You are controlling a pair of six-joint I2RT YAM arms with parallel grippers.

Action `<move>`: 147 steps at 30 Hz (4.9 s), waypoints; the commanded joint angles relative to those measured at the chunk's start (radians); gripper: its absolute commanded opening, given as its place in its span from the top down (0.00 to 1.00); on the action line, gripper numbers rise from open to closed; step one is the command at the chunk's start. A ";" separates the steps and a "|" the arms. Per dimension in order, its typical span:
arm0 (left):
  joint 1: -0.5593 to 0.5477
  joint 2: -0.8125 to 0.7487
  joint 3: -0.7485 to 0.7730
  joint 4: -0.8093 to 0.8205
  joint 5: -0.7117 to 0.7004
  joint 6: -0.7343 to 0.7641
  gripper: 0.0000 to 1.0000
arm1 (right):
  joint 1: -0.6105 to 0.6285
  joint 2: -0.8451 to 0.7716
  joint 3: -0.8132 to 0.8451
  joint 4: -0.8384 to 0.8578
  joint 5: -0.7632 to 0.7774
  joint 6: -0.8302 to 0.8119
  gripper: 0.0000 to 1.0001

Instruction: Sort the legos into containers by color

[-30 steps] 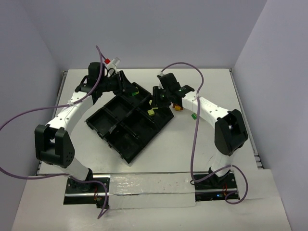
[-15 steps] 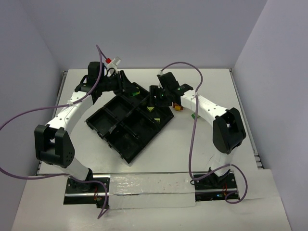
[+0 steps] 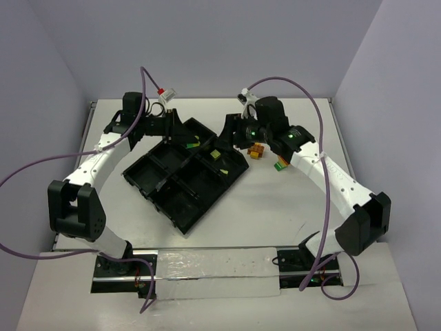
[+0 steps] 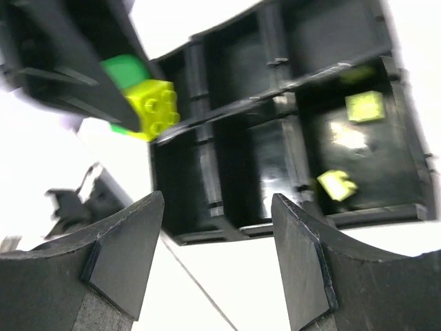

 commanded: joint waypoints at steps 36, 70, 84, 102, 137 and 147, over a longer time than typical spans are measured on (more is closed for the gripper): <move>-0.118 -0.326 -0.169 0.280 -0.140 0.535 1.00 | -0.079 0.148 0.010 0.326 -0.513 0.705 0.23; -0.131 -0.280 -0.118 0.241 -0.083 0.549 1.00 | -0.009 0.225 0.052 0.444 -0.588 0.748 0.40; -0.131 -0.289 -0.121 0.225 -0.107 0.552 0.96 | -0.003 0.208 0.007 0.511 -0.587 0.789 1.00; -0.125 -0.387 -0.087 0.084 -0.306 0.476 0.01 | -0.096 0.149 -0.031 0.427 -0.557 0.724 1.00; -0.188 -0.305 -0.174 0.225 -0.306 0.330 0.13 | -0.183 0.197 0.011 0.432 -0.780 0.690 1.00; -0.196 -0.291 -0.173 0.295 -0.291 0.324 0.21 | -0.145 0.212 -0.004 0.478 -0.789 0.734 1.00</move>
